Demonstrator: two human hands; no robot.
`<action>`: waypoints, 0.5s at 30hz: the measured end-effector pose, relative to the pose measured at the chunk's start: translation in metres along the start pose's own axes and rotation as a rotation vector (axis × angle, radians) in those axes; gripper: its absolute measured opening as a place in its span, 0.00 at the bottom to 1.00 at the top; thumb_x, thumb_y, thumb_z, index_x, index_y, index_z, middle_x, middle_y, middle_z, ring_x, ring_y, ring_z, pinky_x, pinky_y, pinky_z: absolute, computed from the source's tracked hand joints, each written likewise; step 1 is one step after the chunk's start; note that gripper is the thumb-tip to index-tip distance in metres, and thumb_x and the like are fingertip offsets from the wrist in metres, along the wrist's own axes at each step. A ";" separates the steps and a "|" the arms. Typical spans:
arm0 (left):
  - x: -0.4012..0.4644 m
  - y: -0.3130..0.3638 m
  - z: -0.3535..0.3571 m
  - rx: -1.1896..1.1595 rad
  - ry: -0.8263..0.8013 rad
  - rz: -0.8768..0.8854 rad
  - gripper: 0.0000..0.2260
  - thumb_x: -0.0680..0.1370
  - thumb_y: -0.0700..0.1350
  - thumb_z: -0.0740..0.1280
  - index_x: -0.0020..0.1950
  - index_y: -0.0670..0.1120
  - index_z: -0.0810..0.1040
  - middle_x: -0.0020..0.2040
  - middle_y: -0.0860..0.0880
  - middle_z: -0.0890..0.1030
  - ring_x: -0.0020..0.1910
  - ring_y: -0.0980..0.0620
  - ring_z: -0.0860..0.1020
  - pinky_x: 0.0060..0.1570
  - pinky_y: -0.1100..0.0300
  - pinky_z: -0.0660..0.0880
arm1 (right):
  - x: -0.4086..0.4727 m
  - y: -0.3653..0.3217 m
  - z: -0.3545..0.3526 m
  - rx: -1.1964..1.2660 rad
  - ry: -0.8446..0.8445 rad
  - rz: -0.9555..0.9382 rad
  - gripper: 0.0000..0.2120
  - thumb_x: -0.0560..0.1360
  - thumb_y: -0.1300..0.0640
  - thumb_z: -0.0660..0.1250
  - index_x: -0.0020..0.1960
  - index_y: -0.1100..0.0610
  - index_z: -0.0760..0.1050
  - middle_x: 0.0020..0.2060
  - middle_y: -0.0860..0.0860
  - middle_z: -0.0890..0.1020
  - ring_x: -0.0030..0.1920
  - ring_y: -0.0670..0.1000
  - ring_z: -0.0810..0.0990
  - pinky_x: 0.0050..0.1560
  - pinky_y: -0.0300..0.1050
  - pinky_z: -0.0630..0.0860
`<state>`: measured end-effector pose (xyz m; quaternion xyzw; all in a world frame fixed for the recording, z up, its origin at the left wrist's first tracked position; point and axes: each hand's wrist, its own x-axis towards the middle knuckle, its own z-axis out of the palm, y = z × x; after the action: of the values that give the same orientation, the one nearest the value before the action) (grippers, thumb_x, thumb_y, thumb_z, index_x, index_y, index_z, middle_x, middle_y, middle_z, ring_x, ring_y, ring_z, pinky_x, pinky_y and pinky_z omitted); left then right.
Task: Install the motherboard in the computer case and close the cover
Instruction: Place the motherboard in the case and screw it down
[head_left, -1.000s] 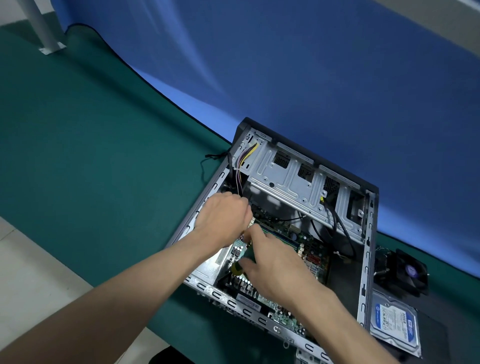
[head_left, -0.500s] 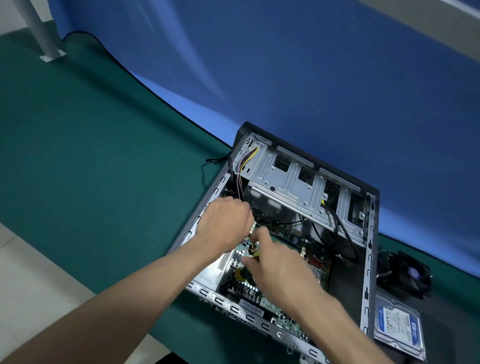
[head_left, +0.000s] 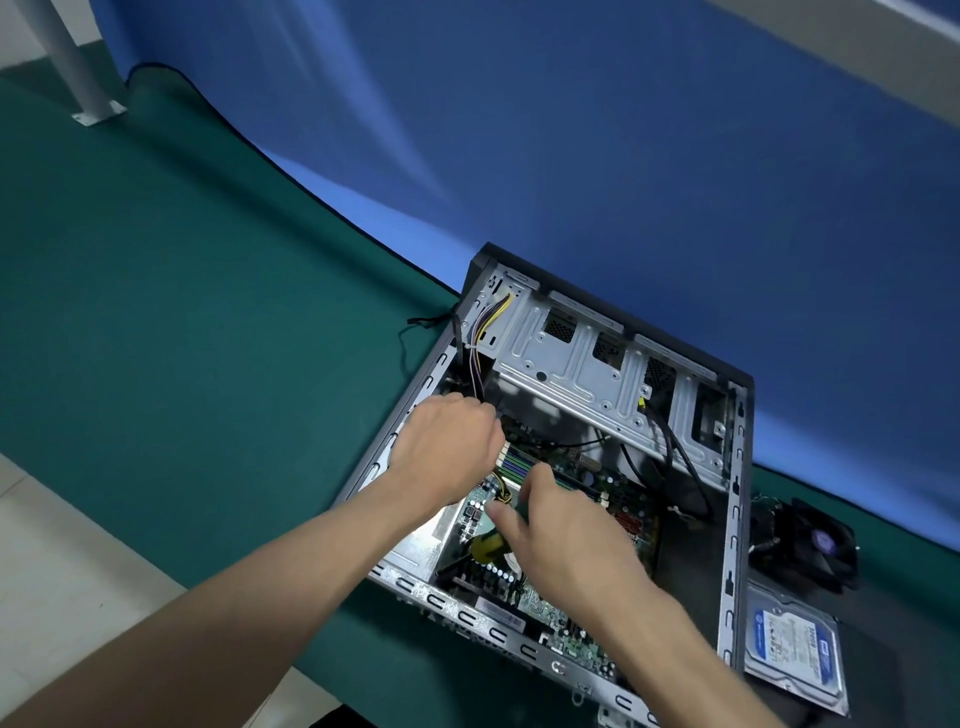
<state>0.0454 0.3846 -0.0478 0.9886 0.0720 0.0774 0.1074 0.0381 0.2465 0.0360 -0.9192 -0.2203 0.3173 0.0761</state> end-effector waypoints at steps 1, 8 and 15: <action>0.000 0.001 0.000 -0.004 0.001 -0.003 0.13 0.80 0.48 0.53 0.37 0.49 0.69 0.39 0.49 0.80 0.40 0.50 0.76 0.40 0.59 0.66 | -0.001 -0.001 0.000 0.018 -0.027 -0.004 0.16 0.79 0.42 0.58 0.59 0.51 0.60 0.46 0.51 0.77 0.45 0.55 0.77 0.42 0.47 0.69; 0.001 0.002 -0.001 0.006 -0.010 -0.010 0.13 0.80 0.48 0.54 0.36 0.48 0.68 0.39 0.49 0.80 0.40 0.49 0.75 0.39 0.59 0.61 | -0.001 -0.010 0.002 0.031 -0.023 0.005 0.15 0.79 0.44 0.57 0.56 0.53 0.59 0.42 0.49 0.75 0.44 0.55 0.75 0.39 0.48 0.66; 0.000 0.002 -0.001 -0.008 -0.003 -0.015 0.13 0.80 0.48 0.54 0.36 0.49 0.68 0.39 0.49 0.80 0.40 0.49 0.75 0.39 0.59 0.62 | 0.001 -0.006 0.006 0.001 0.057 0.023 0.14 0.80 0.42 0.55 0.54 0.53 0.62 0.47 0.53 0.80 0.46 0.57 0.78 0.42 0.48 0.69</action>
<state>0.0455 0.3834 -0.0461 0.9877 0.0791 0.0753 0.1122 0.0329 0.2527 0.0321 -0.9303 -0.2073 0.2921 0.0790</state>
